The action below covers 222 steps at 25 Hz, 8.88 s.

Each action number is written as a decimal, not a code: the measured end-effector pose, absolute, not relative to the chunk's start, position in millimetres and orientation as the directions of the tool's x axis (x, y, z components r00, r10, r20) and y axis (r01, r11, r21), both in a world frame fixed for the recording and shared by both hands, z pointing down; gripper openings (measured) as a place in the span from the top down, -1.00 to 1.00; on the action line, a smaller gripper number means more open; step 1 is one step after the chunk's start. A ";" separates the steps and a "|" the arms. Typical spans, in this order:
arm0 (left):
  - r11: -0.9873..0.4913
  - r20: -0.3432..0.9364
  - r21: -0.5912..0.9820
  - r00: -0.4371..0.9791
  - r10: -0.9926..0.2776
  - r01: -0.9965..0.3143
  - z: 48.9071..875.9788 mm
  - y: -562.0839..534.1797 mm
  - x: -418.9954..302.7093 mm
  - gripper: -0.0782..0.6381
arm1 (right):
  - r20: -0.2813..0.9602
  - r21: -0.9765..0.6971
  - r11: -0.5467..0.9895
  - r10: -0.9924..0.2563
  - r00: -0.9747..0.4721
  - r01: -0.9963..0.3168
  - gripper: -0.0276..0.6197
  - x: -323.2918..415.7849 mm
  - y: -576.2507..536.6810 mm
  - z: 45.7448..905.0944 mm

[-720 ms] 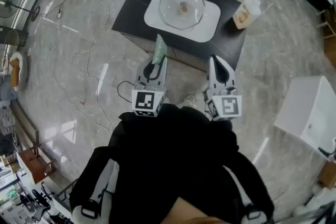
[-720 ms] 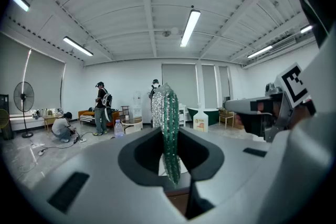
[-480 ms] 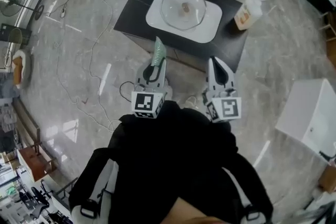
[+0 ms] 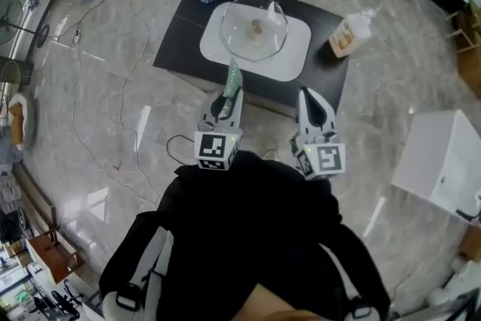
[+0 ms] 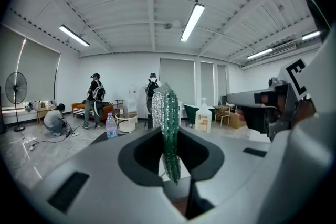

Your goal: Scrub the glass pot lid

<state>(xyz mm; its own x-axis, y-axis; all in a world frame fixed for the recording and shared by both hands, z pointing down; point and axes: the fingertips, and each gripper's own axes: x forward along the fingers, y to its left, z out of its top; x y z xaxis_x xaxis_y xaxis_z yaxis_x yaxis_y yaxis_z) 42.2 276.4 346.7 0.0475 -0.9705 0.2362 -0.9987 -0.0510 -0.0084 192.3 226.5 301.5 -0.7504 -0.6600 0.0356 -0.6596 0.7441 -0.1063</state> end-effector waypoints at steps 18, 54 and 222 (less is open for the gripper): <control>-0.235 0.374 0.089 0.251 -0.893 -0.968 373.4 94.9 -121.5 0.61 | 0.195 -0.099 0.558 -0.801 -0.566 -0.824 0.94 43.3 83.7 311.1; -0.146 0.698 0.154 0.212 -0.684 -0.977 538.0 -11.0 -177.2 0.61 | 0.366 -0.099 0.415 -0.830 -0.420 -0.905 0.94 35.5 24.9 402.5; -0.423 0.733 0.496 0.627 -0.264 -0.758 600.3 -56.2 63.4 0.62 | 0.424 -0.095 0.248 -0.866 -0.265 -0.964 0.94 141.1 38.9 426.0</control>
